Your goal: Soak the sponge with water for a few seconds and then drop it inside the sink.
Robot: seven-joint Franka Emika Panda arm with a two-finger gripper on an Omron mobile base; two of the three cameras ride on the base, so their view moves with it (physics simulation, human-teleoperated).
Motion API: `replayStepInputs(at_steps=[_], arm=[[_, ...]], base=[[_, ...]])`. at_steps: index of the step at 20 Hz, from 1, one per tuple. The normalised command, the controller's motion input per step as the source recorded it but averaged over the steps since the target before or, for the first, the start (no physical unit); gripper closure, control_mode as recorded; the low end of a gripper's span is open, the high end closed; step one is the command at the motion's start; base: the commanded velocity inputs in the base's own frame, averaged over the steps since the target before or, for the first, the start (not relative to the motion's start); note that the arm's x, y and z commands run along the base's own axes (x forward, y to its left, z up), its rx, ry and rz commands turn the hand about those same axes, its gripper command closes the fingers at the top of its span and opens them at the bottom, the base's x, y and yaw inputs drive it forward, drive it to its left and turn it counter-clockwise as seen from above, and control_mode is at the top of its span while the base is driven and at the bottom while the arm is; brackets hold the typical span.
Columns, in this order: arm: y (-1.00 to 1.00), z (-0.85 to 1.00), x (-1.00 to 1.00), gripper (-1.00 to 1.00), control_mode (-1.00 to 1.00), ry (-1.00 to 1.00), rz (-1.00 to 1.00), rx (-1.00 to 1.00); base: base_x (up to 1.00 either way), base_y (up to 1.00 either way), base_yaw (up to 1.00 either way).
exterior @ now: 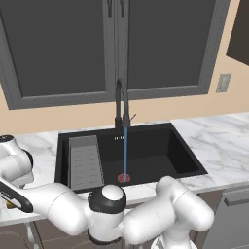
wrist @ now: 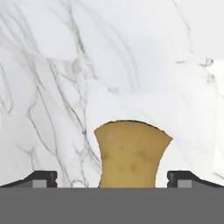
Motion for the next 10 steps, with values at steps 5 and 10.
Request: replayStepInputs(at_steps=[5, 10], arm=[[0.0, -0.09, 0.0, -1.0, -1.0, 0.0, 0.0, 0.0], [0.0, -0.18, 0.0, -1.0, -1.0, 0.0, 0.0, -0.02]], base=[[0.0, 0.0, 0.0], [0.0, 0.0, 0.0]])
